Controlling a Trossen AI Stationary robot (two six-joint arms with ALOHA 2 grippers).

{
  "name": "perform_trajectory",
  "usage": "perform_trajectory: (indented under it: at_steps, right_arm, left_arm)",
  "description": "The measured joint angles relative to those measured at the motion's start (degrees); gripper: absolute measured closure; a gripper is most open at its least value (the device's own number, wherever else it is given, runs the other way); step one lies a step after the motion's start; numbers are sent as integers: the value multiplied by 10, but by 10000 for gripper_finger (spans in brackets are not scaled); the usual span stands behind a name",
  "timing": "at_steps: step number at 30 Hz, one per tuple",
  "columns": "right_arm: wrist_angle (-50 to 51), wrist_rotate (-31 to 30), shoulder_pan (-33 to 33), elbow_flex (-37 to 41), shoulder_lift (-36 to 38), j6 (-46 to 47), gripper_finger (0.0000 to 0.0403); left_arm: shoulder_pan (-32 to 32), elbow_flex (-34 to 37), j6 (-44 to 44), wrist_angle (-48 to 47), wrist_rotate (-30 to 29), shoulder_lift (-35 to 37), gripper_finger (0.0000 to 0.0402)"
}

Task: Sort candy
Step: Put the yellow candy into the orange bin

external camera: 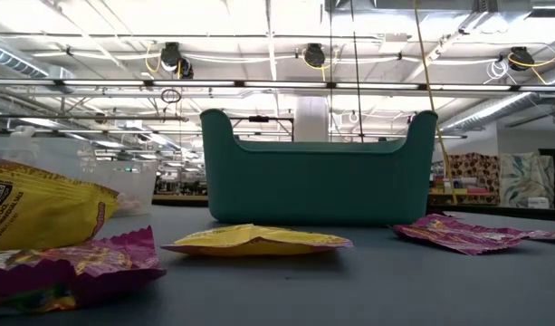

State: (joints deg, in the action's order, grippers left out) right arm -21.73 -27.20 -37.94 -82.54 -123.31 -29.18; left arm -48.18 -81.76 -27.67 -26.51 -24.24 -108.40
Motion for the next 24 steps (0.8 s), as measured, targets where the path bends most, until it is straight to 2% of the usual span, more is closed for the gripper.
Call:
perform_trajectory:
  at_steps: [4, 8, 24]
  right_arm:
    - [14, -25, 1, 1, 0, 7, 172]
    - [18, -46, 1, 1, 0, 11, 177]
    - [67, -43, 4, 0, 0, 46, 288]
  left_arm:
    - [14, 0, 15, 5, 5, 0, 388]
    - [24, 0, 16, 6, 25, 0, 388]
    - [28, 0, 27, 7, 18, 0, 387]
